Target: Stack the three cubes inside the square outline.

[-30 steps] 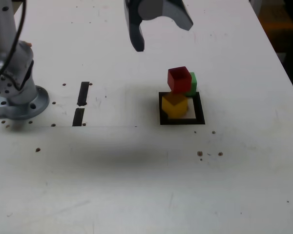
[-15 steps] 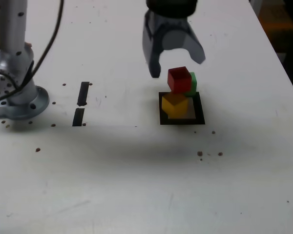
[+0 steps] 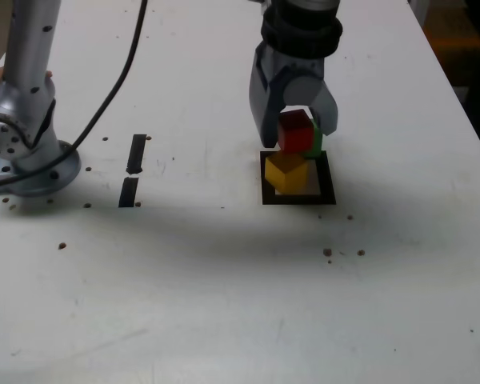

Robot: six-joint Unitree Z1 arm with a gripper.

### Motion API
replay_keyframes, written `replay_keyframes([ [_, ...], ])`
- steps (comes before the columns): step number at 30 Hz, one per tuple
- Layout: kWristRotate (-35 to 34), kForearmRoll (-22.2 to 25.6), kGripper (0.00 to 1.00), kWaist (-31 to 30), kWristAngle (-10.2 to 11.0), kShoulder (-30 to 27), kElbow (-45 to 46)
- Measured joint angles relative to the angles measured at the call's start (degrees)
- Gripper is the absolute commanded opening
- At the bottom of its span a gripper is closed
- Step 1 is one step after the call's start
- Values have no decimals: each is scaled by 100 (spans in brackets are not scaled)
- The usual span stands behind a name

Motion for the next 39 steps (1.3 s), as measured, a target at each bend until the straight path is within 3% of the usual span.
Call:
replay_keyframes([
  [5,-26,-75,36,4,33,87,56],
  [14,-54,304,21,32,125,68,-148],
  [19,14,637,21,118,574,-278,-76],
  [21,225,654,21,298,802,-438,202],
  [23,509,515,21,605,875,-503,543],
  [26,838,210,21,857,839,-527,858],
  [31,1566,-708,21,1364,563,-540,1586],
  [39,2244,-1310,24,1600,401,-418,1941],
])
